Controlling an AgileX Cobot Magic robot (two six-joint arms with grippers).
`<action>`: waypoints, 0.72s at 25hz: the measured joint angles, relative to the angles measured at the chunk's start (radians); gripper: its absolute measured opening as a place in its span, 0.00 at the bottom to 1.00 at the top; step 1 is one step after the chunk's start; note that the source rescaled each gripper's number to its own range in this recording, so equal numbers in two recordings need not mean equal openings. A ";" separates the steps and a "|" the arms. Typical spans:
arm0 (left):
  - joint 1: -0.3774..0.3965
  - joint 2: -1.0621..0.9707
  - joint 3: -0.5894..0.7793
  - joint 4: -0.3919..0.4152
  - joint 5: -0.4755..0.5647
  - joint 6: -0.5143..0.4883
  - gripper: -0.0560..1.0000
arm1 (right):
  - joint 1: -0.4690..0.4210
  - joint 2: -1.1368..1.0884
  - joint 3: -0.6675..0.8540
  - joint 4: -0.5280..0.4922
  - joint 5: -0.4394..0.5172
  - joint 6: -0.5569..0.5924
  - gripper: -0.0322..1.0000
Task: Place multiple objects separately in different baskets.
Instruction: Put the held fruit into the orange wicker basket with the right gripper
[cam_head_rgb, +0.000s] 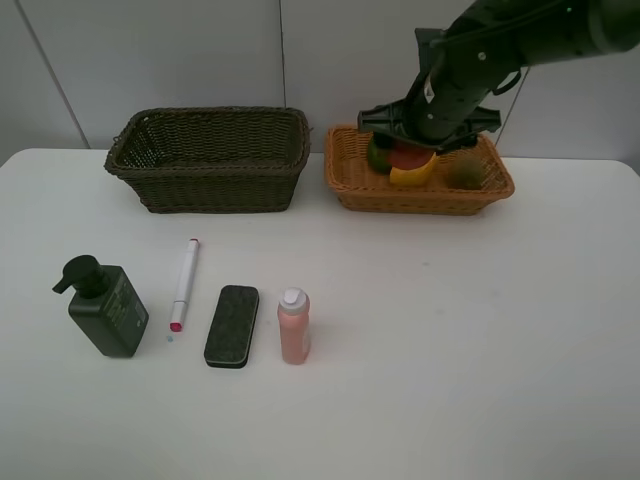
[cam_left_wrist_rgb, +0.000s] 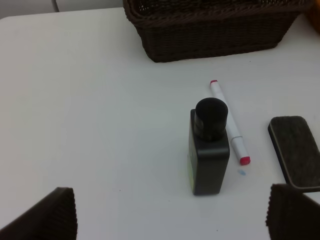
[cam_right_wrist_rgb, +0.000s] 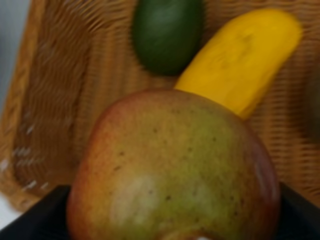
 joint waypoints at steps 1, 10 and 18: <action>0.000 0.000 0.000 0.000 0.000 0.000 1.00 | -0.028 0.000 0.000 0.000 -0.013 0.000 0.69; 0.000 0.000 0.000 0.000 0.000 0.000 1.00 | -0.186 0.013 0.000 -0.005 -0.121 0.000 0.69; 0.000 0.000 0.000 0.000 0.000 0.000 1.00 | -0.200 0.081 0.000 -0.010 -0.208 0.000 0.69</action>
